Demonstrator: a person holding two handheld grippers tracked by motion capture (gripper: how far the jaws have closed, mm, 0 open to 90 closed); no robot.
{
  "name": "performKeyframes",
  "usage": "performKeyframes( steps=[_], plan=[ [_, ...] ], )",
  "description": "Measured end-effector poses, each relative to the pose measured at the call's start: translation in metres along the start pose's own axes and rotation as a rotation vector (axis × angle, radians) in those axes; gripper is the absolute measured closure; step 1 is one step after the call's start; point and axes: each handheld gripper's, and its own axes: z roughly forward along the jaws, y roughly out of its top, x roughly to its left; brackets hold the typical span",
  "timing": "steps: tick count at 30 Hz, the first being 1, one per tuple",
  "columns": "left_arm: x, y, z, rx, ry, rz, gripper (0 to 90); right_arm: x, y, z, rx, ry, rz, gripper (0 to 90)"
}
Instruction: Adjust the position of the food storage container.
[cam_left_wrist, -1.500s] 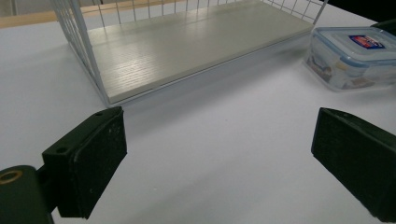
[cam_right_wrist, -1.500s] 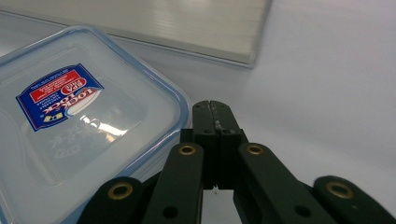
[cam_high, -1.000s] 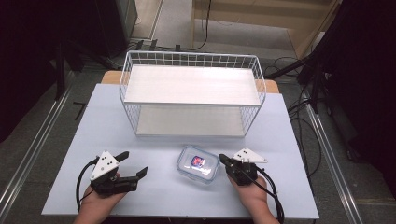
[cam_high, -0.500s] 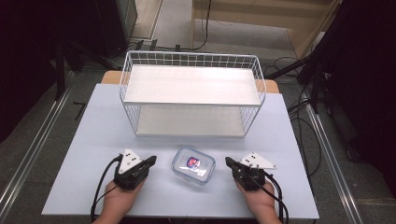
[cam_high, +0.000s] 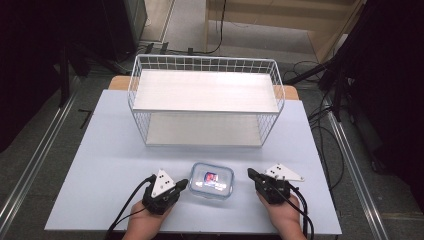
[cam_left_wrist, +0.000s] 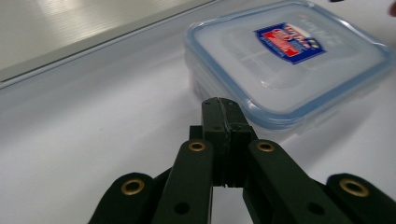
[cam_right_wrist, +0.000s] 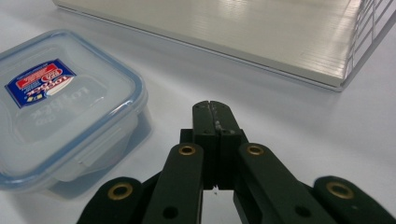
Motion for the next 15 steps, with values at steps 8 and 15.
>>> performKeyframes(
  steps=[8,15],
  plan=[
    [-0.002,-0.003,-0.014,-0.005,0.012,0.006,90.0,0.001,0.001,-0.001,-0.009,0.000,-0.003,90.0],
    [0.031,0.001,-0.047,-0.016,0.078,-0.004,87.7,0.002,0.002,-0.006,-0.018,-0.002,0.001,90.0]
  ],
)
